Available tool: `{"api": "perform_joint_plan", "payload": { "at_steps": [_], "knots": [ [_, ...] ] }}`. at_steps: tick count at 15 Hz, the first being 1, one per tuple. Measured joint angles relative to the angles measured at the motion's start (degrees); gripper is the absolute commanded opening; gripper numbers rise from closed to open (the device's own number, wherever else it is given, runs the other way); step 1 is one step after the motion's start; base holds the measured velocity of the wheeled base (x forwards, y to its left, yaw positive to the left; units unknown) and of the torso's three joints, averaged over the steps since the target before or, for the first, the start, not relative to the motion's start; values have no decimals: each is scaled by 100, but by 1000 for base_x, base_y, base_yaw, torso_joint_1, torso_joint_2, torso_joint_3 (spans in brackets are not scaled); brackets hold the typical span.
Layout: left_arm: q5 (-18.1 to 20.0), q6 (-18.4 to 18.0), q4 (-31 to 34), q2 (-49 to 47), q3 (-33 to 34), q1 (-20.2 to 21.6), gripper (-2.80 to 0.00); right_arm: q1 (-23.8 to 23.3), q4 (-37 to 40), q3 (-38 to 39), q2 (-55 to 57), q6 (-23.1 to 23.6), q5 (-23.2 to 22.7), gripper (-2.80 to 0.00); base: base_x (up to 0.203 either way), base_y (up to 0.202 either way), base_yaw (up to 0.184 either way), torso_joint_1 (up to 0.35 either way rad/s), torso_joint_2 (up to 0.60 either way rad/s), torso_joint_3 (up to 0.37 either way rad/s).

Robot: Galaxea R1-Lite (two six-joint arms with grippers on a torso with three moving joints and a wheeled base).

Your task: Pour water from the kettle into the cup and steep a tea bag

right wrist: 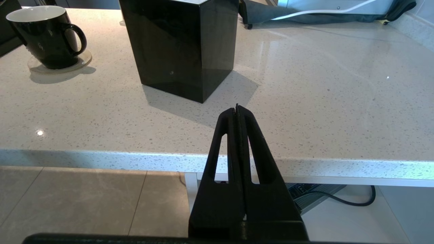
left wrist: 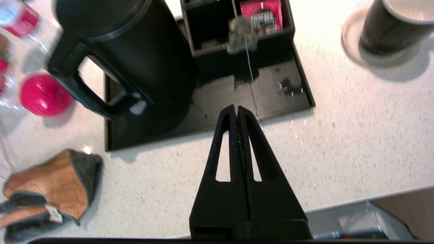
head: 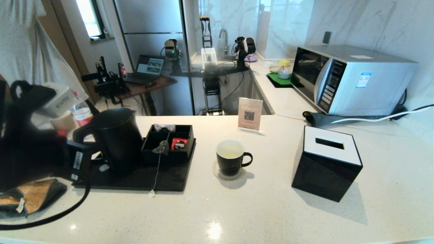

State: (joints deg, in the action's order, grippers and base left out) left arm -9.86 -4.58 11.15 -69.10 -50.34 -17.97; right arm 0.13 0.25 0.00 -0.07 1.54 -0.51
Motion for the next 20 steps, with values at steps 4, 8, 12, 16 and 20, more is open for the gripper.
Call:
{"api": "perform_joint_plan", "payload": {
  "at_steps": [4, 8, 12, 16, 20],
  "knots": [
    [242, 29, 55, -700, -253, -22, 0, 0, -1, 0, 0, 0, 2, -280, 0, 0, 0, 0, 0, 0],
    [325, 18, 9, -1588, -755, -16, 0, 0, 1, 0, 0, 0, 0, -280, 0, 0, 0, 0, 0, 0],
    [360, 33, -19, -2478, -1296, 56, 0, -2, 1, 0, 0, 0, 2, -280, 0, 0, 0, 0, 0, 0],
    [604, 197, -64, -3256, -1782, 75, 0, -2, 1, 0, 0, 0, 0, -280, 0, 0, 0, 0, 0, 0],
    [662, 443, -765, -3872, -1961, 83, 0, 0, 0, 0, 0, 1, 1, -280, 0, 0, 0, 0, 0, 0]
  ]
}}
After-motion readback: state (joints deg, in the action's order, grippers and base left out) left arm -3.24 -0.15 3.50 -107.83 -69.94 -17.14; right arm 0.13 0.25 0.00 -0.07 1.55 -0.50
